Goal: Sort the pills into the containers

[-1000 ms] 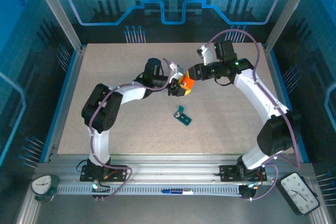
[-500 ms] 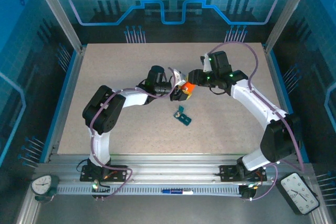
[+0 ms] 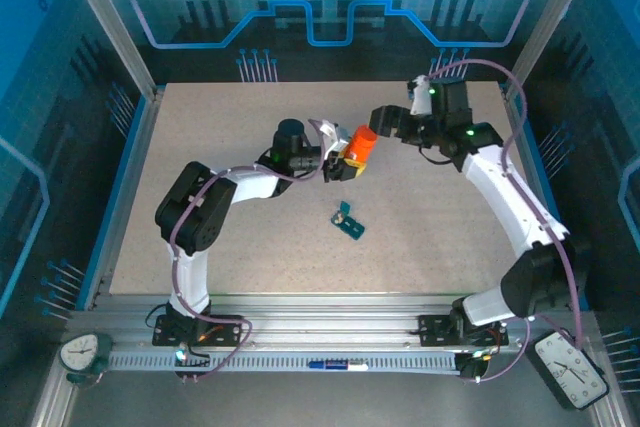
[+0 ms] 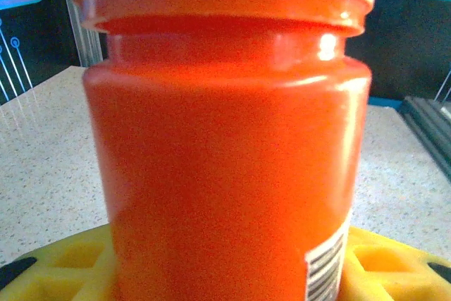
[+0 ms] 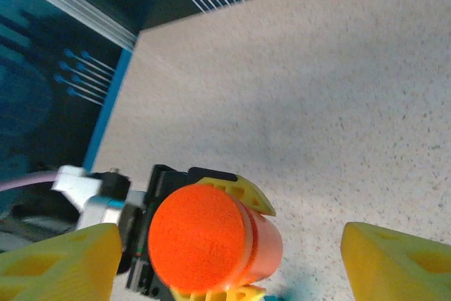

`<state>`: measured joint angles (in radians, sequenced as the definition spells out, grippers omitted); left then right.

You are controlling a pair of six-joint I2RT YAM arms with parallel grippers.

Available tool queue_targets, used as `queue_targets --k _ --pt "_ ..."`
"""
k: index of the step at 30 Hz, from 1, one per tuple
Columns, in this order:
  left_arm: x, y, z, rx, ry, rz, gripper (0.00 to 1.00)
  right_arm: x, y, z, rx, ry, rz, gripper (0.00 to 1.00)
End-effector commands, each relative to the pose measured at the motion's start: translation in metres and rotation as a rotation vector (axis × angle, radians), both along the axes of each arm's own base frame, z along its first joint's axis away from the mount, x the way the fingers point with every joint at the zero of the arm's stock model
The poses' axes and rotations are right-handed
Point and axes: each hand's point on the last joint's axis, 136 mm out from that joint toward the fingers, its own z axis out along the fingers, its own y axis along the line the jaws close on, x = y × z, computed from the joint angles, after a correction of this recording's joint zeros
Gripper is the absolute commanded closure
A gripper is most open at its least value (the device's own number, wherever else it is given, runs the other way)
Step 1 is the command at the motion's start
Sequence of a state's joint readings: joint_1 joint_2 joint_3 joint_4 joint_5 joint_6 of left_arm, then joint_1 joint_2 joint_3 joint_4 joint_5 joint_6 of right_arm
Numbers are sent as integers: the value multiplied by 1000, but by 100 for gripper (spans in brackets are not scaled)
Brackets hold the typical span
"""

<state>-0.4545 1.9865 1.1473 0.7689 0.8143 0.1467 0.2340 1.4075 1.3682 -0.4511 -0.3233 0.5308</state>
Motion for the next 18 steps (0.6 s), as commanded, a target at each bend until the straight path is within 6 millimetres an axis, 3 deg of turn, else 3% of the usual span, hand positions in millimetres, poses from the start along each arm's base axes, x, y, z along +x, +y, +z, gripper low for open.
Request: queue_targets --k 1,8,18 --pt "-7 6 31 -98 20 -112 100 -12 2 34 42 -163 105 17" --pt "-11 9 53 -164 94 -202 100 -14 13 40 -58 -374 278 17" --pt "-13 9 63 -195 115 -233 100 -5 46 31 -104 -362 373 16"
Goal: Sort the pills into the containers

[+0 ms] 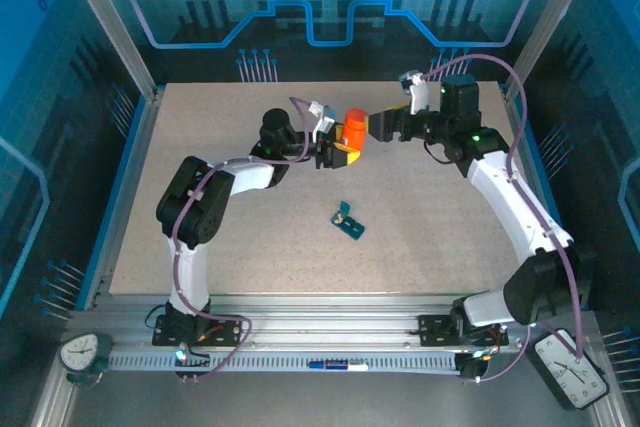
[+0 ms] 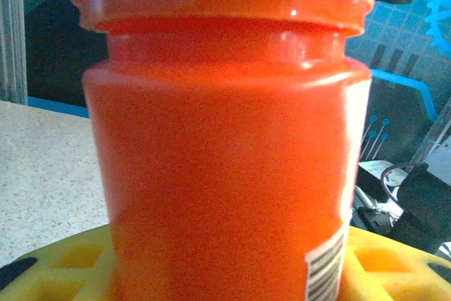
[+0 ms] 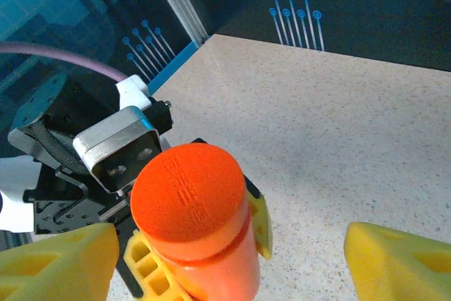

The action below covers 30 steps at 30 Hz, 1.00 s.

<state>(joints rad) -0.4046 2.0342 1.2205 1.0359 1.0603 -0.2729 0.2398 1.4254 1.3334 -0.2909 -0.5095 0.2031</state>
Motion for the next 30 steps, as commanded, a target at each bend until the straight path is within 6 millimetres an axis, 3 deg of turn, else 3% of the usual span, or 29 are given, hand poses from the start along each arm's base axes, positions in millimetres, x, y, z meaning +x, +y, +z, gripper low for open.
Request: queue_targets --k 1,8,18,20,26,30 --pt "-4 0 14 -28 -37 -42 100 -2 19 13 -21 -60 71 16" --pt "-6 1 13 -27 -39 -48 100 4 33 3 -45 -27 86 17" --pt "-7 1 11 -24 -36 -53 100 8 43 -3 -35 12 108 27" --pt "-7 1 11 -24 -37 -54 100 8 44 -4 -35 17 111 32" --pt "-7 1 11 -24 -38 -55 100 8 47 -5 -26 29 123 64" --pt "-7 1 10 -19 -36 -57 100 7 47 -3 -36 23 140 79"
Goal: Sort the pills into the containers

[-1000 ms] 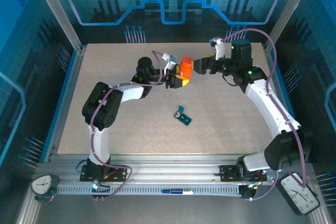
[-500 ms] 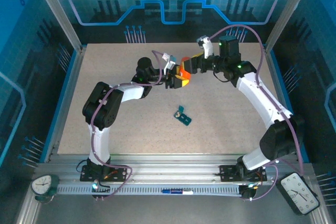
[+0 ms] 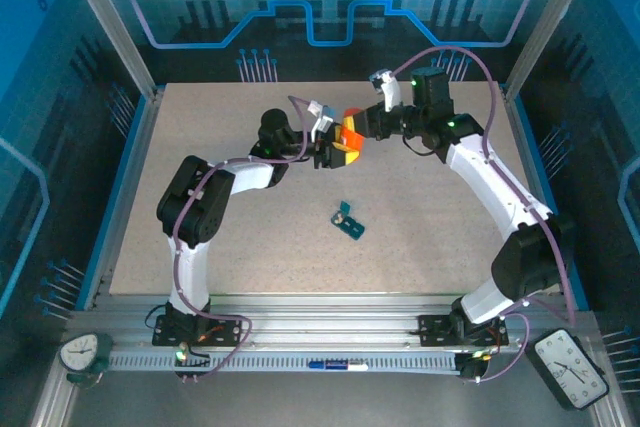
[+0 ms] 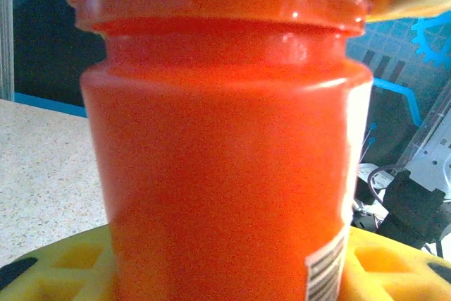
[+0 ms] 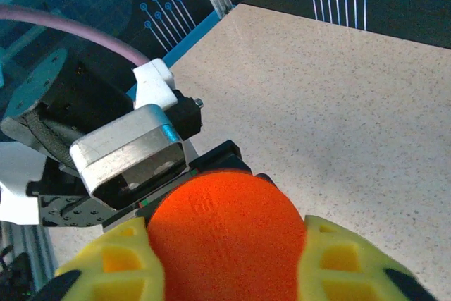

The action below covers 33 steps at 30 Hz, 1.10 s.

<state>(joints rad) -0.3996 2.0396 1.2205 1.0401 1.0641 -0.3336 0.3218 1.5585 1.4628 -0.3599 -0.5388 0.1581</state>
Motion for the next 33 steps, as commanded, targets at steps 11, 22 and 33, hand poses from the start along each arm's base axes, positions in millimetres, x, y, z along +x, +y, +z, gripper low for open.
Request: queue_targets --k 11,22,33 --pt "-10 -1 0 25 -103 -57 100 9 -27 32 9 -72 -21 77" --pt "-10 -1 -5 86 -117 -43 100 -2 -34 6 59 -46 -84 32" --pt "-38 -21 -29 292 -169 -125 100 -18 -36 -20 74 -20 -84 21"
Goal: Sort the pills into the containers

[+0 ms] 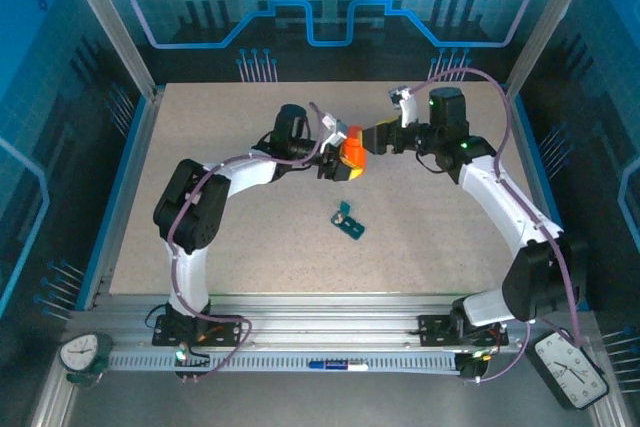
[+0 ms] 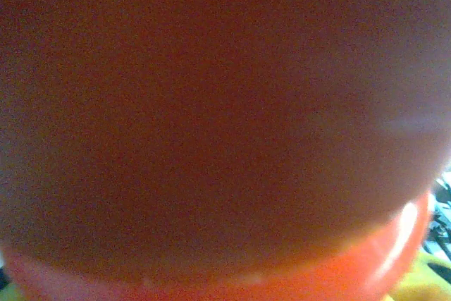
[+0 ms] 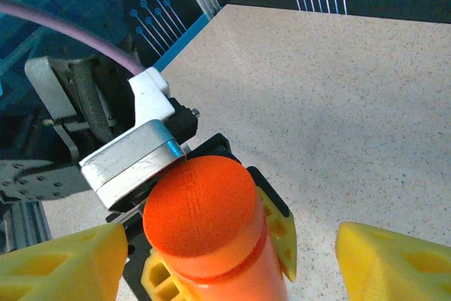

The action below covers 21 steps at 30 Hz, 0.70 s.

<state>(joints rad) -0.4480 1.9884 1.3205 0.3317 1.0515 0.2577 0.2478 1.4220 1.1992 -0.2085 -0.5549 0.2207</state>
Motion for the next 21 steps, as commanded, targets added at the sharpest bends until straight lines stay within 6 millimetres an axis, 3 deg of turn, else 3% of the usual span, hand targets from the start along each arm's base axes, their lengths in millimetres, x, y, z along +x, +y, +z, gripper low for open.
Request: queue_targets --k 1,21 --pt "-20 -6 12 64 -77 -65 100 -4 0 8 27 -49 1 21" --pt "-18 -6 33 -24 -29 -62 100 -29 -5 -17 48 -53 17 20"
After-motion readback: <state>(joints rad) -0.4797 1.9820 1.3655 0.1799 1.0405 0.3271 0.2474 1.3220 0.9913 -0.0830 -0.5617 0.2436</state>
